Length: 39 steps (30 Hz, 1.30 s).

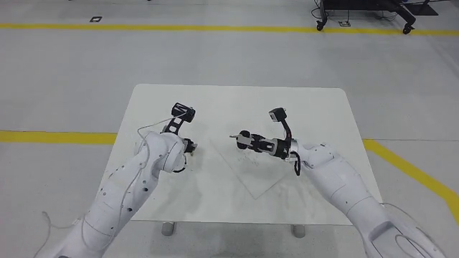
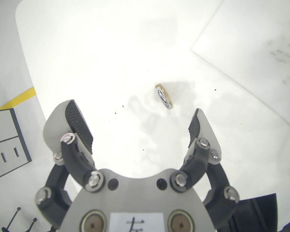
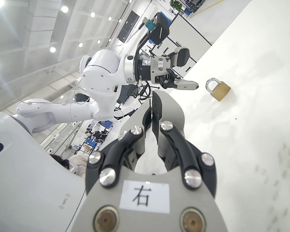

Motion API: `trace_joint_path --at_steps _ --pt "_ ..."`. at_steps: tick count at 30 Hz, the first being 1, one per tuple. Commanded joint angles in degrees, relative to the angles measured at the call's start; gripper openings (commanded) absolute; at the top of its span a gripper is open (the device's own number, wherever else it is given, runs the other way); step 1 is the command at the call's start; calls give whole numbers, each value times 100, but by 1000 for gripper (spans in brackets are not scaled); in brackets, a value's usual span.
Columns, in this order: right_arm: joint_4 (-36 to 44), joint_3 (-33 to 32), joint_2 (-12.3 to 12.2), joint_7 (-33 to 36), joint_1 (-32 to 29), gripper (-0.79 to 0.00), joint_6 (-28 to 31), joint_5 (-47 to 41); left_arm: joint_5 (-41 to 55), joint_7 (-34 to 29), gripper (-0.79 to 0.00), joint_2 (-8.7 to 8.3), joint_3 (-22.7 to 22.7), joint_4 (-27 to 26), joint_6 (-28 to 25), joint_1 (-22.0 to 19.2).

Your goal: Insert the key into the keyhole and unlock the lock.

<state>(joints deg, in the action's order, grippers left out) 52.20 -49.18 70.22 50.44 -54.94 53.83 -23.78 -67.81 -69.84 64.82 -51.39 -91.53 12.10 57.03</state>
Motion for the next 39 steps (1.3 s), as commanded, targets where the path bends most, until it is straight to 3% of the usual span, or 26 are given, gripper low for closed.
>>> trace_joint_path --at_steps 1,3,9,13,29,39 --pt "0 0 0 0 0 -785 0 0 200 66 -219 63 62 272 44 -90" --pt "0 0 0 0 0 -785 0 0 389 101 -400 121 129 539 21 -173" --pt "0 0 0 0 0 -785 0 0 379 81 -493 281 440 1053 -68 -469" --pt "0 0 0 0 0 -785 0 0 332 104 -785 365 561 1187 -17 -572" --pt "0 0 0 0 0 -785 0 0 122 -33 -785 477 556 1374 -309 -657" --pt "0 0 0 0 0 -785 0 0 156 -128 -785 473 290 1382 -379 -564"
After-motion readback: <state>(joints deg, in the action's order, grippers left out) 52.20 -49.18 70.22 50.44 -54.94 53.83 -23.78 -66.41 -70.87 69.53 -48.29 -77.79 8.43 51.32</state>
